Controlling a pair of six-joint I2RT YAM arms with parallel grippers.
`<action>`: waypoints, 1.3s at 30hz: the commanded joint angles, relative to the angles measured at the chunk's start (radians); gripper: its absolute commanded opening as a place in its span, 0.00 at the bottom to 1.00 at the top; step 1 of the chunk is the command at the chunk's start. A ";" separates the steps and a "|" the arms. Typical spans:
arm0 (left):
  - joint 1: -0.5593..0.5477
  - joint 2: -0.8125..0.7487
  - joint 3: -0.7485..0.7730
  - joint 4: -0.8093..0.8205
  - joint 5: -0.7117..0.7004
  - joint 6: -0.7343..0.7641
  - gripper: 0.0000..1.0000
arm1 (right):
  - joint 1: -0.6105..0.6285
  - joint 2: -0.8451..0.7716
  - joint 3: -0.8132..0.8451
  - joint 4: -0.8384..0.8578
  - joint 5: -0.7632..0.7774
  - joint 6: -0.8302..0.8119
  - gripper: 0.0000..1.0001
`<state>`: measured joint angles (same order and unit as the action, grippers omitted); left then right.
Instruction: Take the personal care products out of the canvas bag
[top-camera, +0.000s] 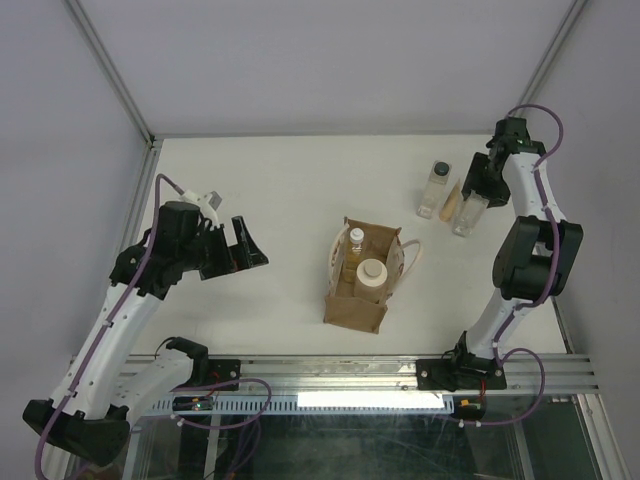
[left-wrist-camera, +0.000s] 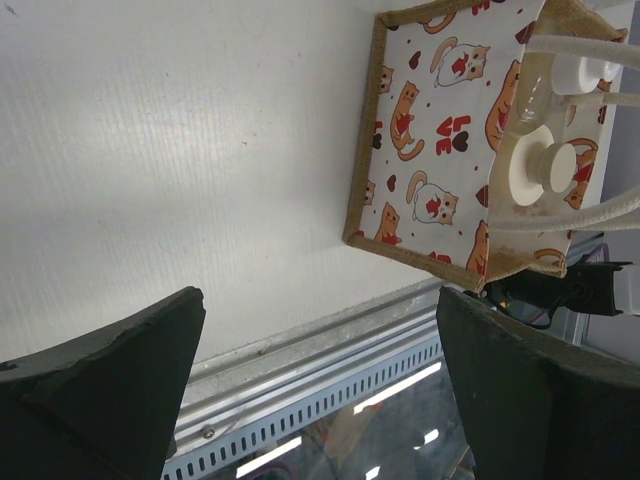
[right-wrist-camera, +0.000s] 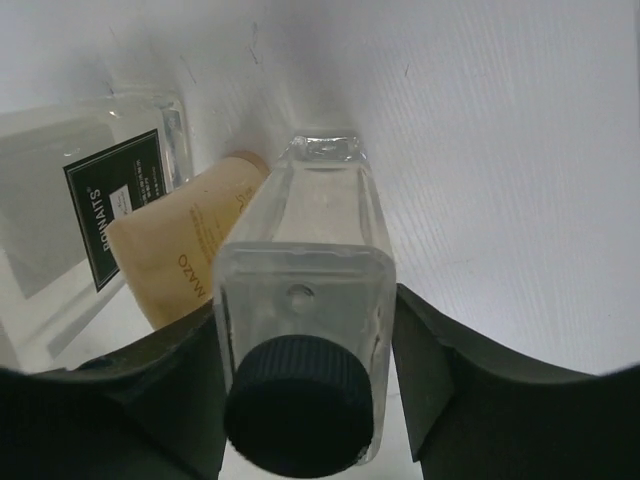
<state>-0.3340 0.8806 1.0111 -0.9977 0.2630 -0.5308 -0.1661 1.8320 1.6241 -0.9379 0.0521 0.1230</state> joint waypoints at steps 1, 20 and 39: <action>-0.002 -0.040 0.041 0.000 0.021 0.021 0.99 | 0.001 -0.126 0.068 0.023 -0.013 -0.006 0.67; -0.003 -0.087 0.022 -0.050 0.072 0.046 0.99 | 0.016 -0.766 -0.305 -0.014 -0.089 0.127 0.99; -0.002 -0.075 0.015 -0.014 0.079 0.017 0.99 | 0.305 -0.869 -0.217 -0.064 -0.518 0.379 0.89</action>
<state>-0.3340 0.8158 1.0260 -1.0622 0.3176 -0.4896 0.0246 0.9283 1.2968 -1.0294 -0.4709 0.4370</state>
